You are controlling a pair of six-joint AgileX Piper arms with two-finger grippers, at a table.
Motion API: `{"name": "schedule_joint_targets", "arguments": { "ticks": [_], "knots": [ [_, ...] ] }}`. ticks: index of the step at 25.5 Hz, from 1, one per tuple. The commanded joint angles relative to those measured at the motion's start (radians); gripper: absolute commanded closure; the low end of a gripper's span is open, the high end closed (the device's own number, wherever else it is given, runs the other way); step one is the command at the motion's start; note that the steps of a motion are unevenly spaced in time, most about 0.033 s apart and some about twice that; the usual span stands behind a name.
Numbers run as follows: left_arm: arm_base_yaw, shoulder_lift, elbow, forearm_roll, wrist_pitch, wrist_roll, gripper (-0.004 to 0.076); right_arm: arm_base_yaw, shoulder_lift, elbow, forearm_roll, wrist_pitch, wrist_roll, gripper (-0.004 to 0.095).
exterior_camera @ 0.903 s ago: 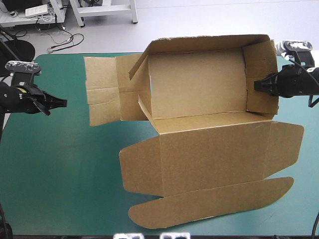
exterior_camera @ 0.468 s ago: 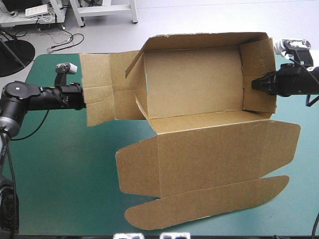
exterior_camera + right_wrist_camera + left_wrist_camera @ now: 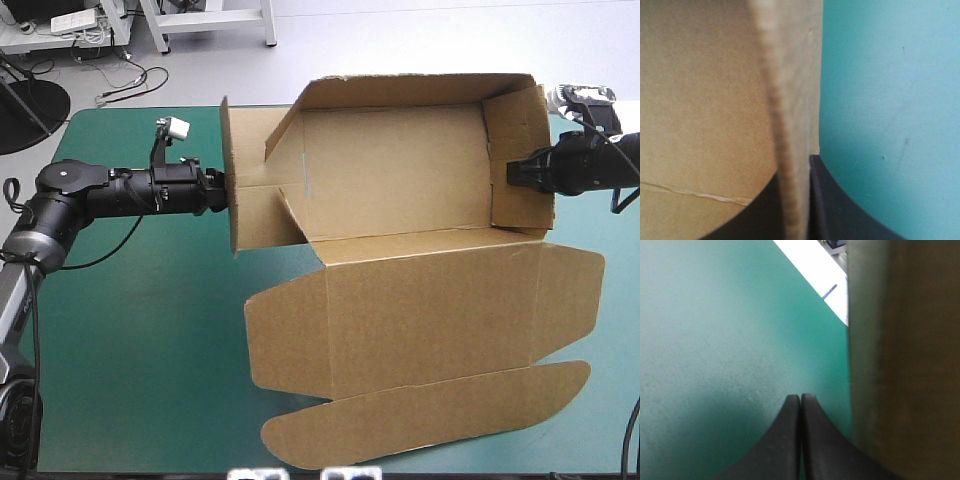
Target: Fold the box
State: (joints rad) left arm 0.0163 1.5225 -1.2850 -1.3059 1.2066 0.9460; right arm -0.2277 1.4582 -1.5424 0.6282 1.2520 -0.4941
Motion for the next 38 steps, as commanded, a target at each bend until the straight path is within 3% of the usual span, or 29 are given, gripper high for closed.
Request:
{"name": "schedule_joint_targets", "arguments": {
  "ticks": [1,10,14,16,22,24,25,34,38],
  "knots": [
    [-0.008,-0.070,-0.033,-0.121,0.091,-0.021,0.0734,-0.002,-0.020,-0.029,0.014,-0.064,0.031,0.0926],
    [-0.099,-0.100,-0.033,-0.135,0.085,-0.017,0.0734,0.079,0.000,-0.029,-0.002,-0.129,0.066,0.0926],
    [-0.117,-0.100,-0.037,-0.150,0.085,-0.017,0.0724,0.167,0.000,-0.029,-0.098,-0.201,0.137,0.0926],
    [-0.117,-0.100,-0.037,-0.150,0.085,-0.019,0.0680,0.207,0.000,-0.029,-0.114,-0.240,0.158,0.0927],
    [-0.117,-0.100,-0.039,-0.176,0.085,-0.023,0.0400,0.291,0.000,-0.030,-0.216,-0.298,0.237,0.0926],
    [-0.117,-0.102,-0.051,-0.176,0.085,-0.021,0.0204,0.308,0.000,-0.030,-0.236,-0.313,0.262,0.0926],
    [-0.117,-0.102,-0.059,-0.176,0.085,-0.021,0.0157,0.308,0.000,-0.030,-0.236,-0.321,0.263,0.0926],
    [-0.117,-0.102,-0.142,-0.089,0.080,-0.037,0.0151,0.309,0.000,-0.043,-0.218,-0.322,0.268,0.0926],
    [-0.117,-0.102,-0.142,0.058,0.009,-0.120,0.0157,0.309,0.000,-0.077,-0.210,-0.325,0.279,0.0926]
  ]
}}
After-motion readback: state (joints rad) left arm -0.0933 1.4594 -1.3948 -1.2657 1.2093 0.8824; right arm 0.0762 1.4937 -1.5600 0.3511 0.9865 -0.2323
